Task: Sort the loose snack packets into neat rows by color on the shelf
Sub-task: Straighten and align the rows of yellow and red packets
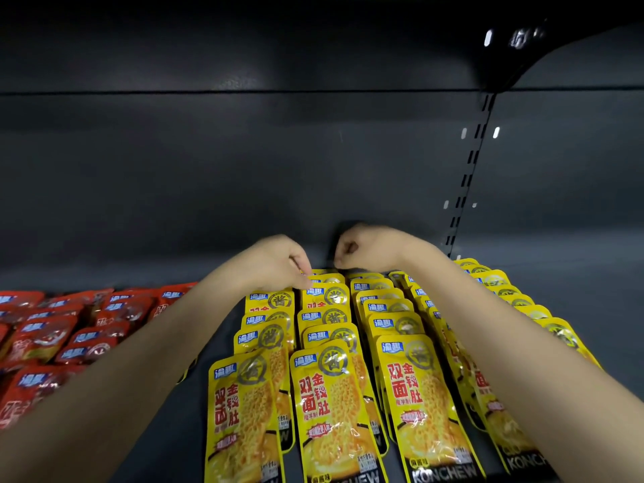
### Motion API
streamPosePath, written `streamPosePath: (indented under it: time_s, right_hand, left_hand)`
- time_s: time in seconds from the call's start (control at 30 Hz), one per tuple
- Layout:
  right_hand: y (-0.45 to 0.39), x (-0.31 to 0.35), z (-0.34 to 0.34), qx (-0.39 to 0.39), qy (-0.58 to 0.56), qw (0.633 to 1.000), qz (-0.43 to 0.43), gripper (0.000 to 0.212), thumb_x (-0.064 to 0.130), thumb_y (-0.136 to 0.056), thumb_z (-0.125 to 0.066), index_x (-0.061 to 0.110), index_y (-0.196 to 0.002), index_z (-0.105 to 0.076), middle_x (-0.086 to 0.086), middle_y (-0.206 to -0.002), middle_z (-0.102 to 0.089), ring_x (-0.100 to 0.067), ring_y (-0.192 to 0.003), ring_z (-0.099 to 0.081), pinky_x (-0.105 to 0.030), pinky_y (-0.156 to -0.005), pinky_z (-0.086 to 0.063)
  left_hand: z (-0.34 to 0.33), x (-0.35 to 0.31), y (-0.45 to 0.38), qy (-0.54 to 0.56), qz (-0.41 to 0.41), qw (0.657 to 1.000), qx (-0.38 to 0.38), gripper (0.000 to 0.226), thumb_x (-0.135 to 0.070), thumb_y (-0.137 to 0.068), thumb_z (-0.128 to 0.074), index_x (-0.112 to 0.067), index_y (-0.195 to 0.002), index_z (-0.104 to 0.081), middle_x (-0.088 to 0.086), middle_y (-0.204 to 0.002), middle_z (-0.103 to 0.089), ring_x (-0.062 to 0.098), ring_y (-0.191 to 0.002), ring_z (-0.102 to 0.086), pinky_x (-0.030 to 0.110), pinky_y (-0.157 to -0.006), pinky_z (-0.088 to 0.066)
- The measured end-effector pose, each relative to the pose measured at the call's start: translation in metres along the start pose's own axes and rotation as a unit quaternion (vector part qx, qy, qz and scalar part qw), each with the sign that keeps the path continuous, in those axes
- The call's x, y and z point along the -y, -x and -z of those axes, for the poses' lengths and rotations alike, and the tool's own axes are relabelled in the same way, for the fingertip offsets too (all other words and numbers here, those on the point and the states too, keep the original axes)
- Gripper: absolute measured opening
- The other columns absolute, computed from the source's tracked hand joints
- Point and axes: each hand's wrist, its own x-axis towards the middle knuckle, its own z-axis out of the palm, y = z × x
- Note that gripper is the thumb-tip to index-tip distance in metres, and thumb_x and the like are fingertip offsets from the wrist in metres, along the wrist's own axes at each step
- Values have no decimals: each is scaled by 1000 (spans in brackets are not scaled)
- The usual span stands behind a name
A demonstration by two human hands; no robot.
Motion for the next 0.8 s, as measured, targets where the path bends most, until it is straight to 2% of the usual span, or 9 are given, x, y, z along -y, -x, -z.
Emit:
streamPosePath:
  time_s: [0.13,0.23,0.33,0.4,0.47,0.53,0.6,0.7,0.8]
  right_hand:
    - [22,8,9,14,-17,999,28,6,24,-87,-65,20,-87,-69,15,-71,-59,-3,-68,-54,-12,-56,-42]
    - [33,13,7,35,-7,999,35,3,26,-83,-70,24,-84,-71,17,-68,-58,1,-66,-52,-15,-62,-41]
    - [38,18,-1,65,4,998,26,5,30,-77,-75,26,-80,-73,12,-71,-63,-5,-72,-58,-25,-72,-48]
    - [38,21,-5,82,23,996,21,11,33,-75,-76,25,-83,-74,9,-75,-64,-12,-81,-61,-30,-75,-50]
    - [38,25,-8,94,49,994,23,19,36,-75,-76,24,-88,-74,13,-73,-59,-10,-79,-57,-26,-69,-45]
    - [37,26,-9,105,53,993,24,19,39,-75,-76,25,-85,-71,15,-69,-55,-6,-71,-52,-21,-59,-40]
    - [37,26,-9,112,46,992,23,17,39,-75,-76,27,-80,-66,15,-68,-54,-4,-66,-49,-21,-57,-37]
    - [38,23,-10,108,30,993,21,15,36,-77,-75,26,-77,-63,15,-67,-53,-3,-64,-48,-21,-57,-37]
    - [38,18,-11,90,6,996,16,19,32,-78,-75,29,-67,-59,14,-66,-54,-4,-64,-48,-21,-58,-37]
  left_hand:
    - [0,1,19,6,-22,1000,15,14,-20,-80,-74,-29,-71,-69,-10,-76,-70,-2,-64,-61,17,-63,-48]
    - [-7,2,29,0,-29,999,24,12,-21,-79,-75,-28,-70,-70,-6,-74,-71,-5,-47,-51,8,-47,-38]
    - [-15,1,36,-15,-31,999,41,7,-25,-75,-78,-25,-73,-71,-8,-73,-70,-6,-57,-57,11,-56,-44]
    - [-17,0,39,-41,-20,997,59,11,-32,-74,-78,-25,-77,-71,-4,-82,-71,6,-74,-64,24,-67,-48]
    - [-19,-1,40,-61,-10,996,71,16,-37,-76,-77,-23,-83,-71,2,-92,-70,17,-86,-65,26,-69,-47]
    - [-20,-1,40,-66,-7,994,86,14,-37,-77,-76,-24,-80,-70,5,-96,-69,21,-95,-64,27,-68,-45]
    - [-22,0,41,-55,-10,993,101,13,-37,-76,-76,-26,-75,-68,7,-98,-69,25,-98,-63,32,-71,-48]
    - [-22,3,41,-32,-15,993,110,13,-35,-76,-76,-27,-72,-67,11,-98,-68,27,-84,-63,37,-71,-50]
    - [-21,7,41,10,-21,994,107,13,-30,-79,-75,-26,-70,-66,9,-84,-65,15,-64,-50,28,-61,-40]
